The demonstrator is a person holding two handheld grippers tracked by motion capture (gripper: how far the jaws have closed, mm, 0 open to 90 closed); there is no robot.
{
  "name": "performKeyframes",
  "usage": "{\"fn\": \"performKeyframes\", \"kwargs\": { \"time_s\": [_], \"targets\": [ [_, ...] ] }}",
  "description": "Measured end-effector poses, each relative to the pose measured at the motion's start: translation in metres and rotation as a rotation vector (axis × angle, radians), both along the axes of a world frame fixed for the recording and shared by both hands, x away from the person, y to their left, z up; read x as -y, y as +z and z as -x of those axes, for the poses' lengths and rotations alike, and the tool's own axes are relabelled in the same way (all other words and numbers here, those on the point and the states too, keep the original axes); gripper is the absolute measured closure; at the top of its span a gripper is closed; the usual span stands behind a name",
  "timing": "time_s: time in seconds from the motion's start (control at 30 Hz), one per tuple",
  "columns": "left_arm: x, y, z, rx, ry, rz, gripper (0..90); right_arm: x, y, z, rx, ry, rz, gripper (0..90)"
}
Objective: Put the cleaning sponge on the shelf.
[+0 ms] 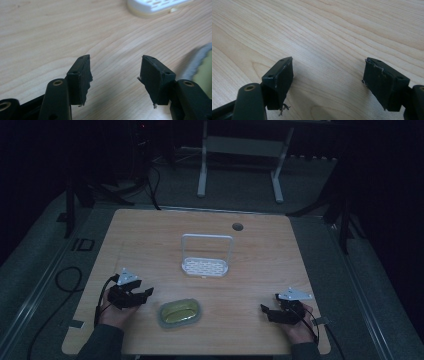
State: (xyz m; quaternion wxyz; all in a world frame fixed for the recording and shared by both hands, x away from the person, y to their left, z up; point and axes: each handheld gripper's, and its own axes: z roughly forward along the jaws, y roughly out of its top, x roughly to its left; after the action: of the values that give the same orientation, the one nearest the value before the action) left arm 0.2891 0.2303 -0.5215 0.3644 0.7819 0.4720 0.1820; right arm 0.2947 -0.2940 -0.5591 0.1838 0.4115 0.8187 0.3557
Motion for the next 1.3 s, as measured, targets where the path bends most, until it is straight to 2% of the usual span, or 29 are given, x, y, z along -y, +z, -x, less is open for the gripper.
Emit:
{"fn": "performKeyframes", "kwargs": {
  "time_s": [0.2, 0.47, 0.7, 0.9, 1.07, 1.3],
  "targets": [
    [0.000, 0.017, 0.007, 0.032, -0.038, 0.025, 42.6, 0.000, 0.000, 0.000, 0.000, -0.001, 0.000, 23.5],
    [0.004, 0.039, 0.015, 0.037, -0.108, 0.029, 42.4, 0.000, 0.000, 0.000, 0.000, -0.003, 0.000, 23.5],
    [0.011, 0.052, 0.014, 0.019, -0.173, 0.023, 43.0, 0.000, 0.000, 0.000, 0.000, -0.004, 0.000, 23.5],
    [0.022, 0.061, 0.015, 0.009, -0.235, 0.001, 45.8, 0.000, 0.000, 0.000, 0.000, -0.004, 0.000, 23.5],
    [0.031, 0.065, 0.014, -0.010, -0.298, -0.037, 48.3, 0.000, 0.000, 0.000, 0.000, -0.003, 0.000, 23.5],
    [0.044, 0.070, 0.012, -0.036, -0.350, -0.075, 49.2, 0.000, 0.000, 0.000, 0.000, -0.003, 0.000, 23.5]
  ]
}}
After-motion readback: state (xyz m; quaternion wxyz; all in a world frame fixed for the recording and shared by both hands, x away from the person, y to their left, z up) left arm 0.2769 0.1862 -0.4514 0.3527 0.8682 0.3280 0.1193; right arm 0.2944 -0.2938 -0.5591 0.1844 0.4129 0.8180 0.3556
